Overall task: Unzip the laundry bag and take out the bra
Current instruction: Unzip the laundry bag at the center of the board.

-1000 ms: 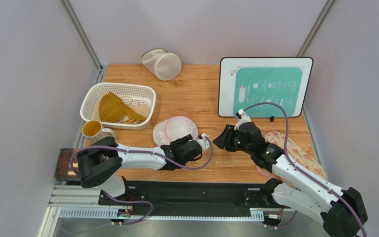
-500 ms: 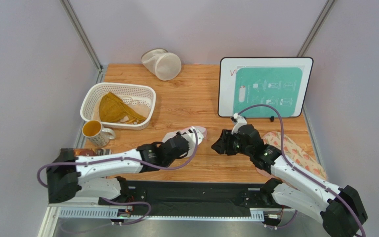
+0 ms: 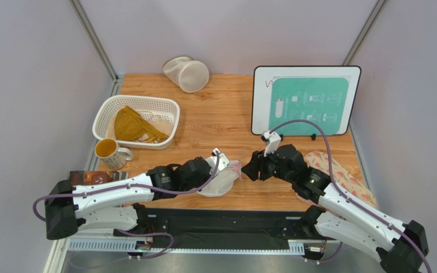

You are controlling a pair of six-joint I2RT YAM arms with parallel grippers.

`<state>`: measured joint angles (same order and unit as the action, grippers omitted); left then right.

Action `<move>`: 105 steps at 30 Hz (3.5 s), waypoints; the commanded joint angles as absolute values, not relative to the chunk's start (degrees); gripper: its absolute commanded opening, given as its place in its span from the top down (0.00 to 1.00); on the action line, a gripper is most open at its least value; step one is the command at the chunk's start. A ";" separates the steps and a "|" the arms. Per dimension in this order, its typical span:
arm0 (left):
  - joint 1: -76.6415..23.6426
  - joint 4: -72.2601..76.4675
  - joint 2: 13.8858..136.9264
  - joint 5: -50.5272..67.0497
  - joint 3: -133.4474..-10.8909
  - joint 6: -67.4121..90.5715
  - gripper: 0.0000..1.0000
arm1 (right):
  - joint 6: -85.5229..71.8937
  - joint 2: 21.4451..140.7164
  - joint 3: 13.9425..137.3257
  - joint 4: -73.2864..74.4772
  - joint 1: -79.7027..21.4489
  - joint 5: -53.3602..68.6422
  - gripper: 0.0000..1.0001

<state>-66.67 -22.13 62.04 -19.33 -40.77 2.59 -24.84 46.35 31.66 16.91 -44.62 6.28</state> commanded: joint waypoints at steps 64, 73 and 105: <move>-67.15 -29.18 56.69 -22.58 -40.61 8.88 1.00 | -20.39 60.20 39.38 16.52 -46.23 2.19 1.00; -67.15 -31.38 56.95 -26.55 -41.22 11.86 0.56 | -21.70 61.00 40.25 18.28 -45.44 3.77 1.00; -70.84 -18.11 79.01 -17.22 -56.60 2.55 0.12 | -24.43 56.95 38.58 17.05 -45.53 8.08 1.00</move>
<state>-70.54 -21.65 77.38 -16.78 -57.47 3.11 -23.42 58.39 38.70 18.76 -45.67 7.27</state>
